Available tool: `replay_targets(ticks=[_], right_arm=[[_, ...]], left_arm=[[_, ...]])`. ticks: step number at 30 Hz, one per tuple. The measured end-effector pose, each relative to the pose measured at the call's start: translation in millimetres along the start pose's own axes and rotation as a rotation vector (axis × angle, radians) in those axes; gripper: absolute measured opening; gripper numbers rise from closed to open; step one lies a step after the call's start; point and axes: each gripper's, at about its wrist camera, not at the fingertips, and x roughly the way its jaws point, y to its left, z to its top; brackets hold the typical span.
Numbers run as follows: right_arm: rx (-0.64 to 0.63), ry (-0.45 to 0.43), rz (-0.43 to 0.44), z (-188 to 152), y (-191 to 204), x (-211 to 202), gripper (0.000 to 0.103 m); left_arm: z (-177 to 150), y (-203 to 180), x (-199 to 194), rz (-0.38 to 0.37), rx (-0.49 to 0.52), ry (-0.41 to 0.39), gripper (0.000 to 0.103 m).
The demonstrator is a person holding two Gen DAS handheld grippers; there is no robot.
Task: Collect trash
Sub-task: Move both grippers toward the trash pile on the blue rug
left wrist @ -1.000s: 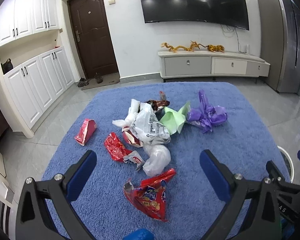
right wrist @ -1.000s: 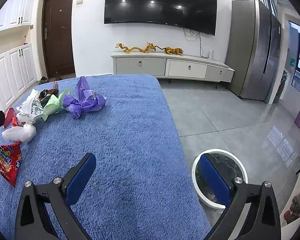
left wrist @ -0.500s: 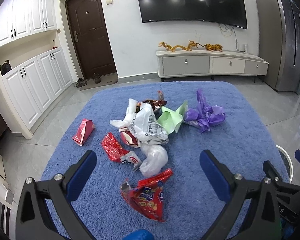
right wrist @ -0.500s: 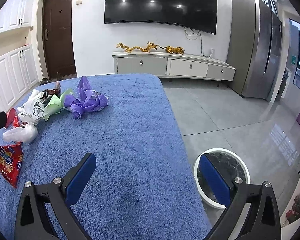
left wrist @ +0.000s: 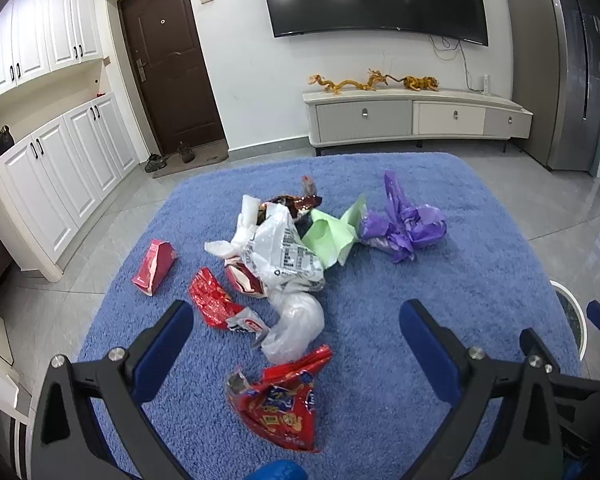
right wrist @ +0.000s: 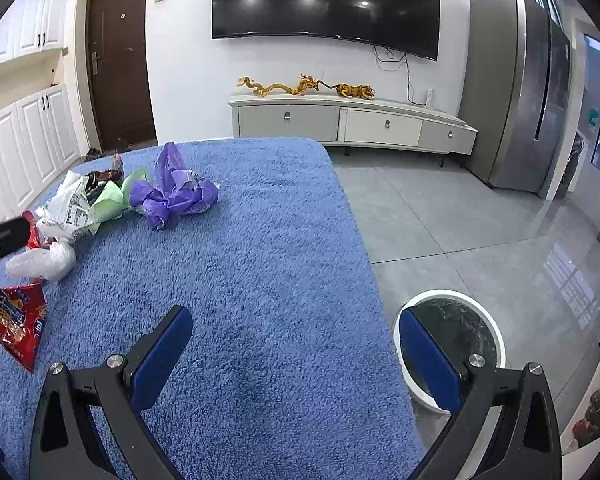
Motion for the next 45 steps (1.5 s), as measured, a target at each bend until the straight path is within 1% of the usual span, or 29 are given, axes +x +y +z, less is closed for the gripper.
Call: replay_targets(ticks=[5, 9, 13, 18, 22, 28, 32, 40, 45], right_arm=[[0.011, -0.004, 0.004, -1.2, -0.6, -0.3, 0.103], [-0.016, 0.000, -0.015, -0.4, 2.1, 1.7, 0.103], [-0.027, -0.014, 0.001, -0.6, 6.5, 1.6, 0.103], [-0.023, -0.014, 0.020, -0.4, 8.3, 2.0, 0.103], [-0.030, -0.023, 0.027, 0.8, 8.0, 1.7, 0.103], [-0.012, 0.021, 0.049, 1.0, 7.0, 9.4, 0.103], [-0.012, 0.030, 0.058, 0.1, 6.3, 11.3, 0.103], [0.007, 0.049, 0.052, 0.9, 4.7, 15.2, 0.103], [0.021, 0.074, 0.049, 0.4, 3.5, 15.6, 0.103]], left_arm=[[3.6, 2.5, -0.2, -0.008, -0.014, 0.002, 0.103], [2.8, 4.3, -0.9, -0.002, -0.016, 0.007, 0.103], [5.3, 5.7, -1.7, 0.001, -0.031, 0.012, 0.103], [7.4, -1.9, -6.2, 0.010, -0.010, -0.004, 0.103], [8.1, -7.2, -7.2, -0.002, -0.017, -0.007, 0.103], [-0.3, -14.1, 1.5, -0.006, 0.024, 0.019, 0.103], [-1.5, -9.1, 5.0, -0.010, 0.000, 0.026, 0.103], [-4.4, -11.2, 11.0, -0.025, 0.023, 0.021, 0.103], [-0.4, -10.2, 16.1, -0.044, 0.037, -0.001, 0.103]])
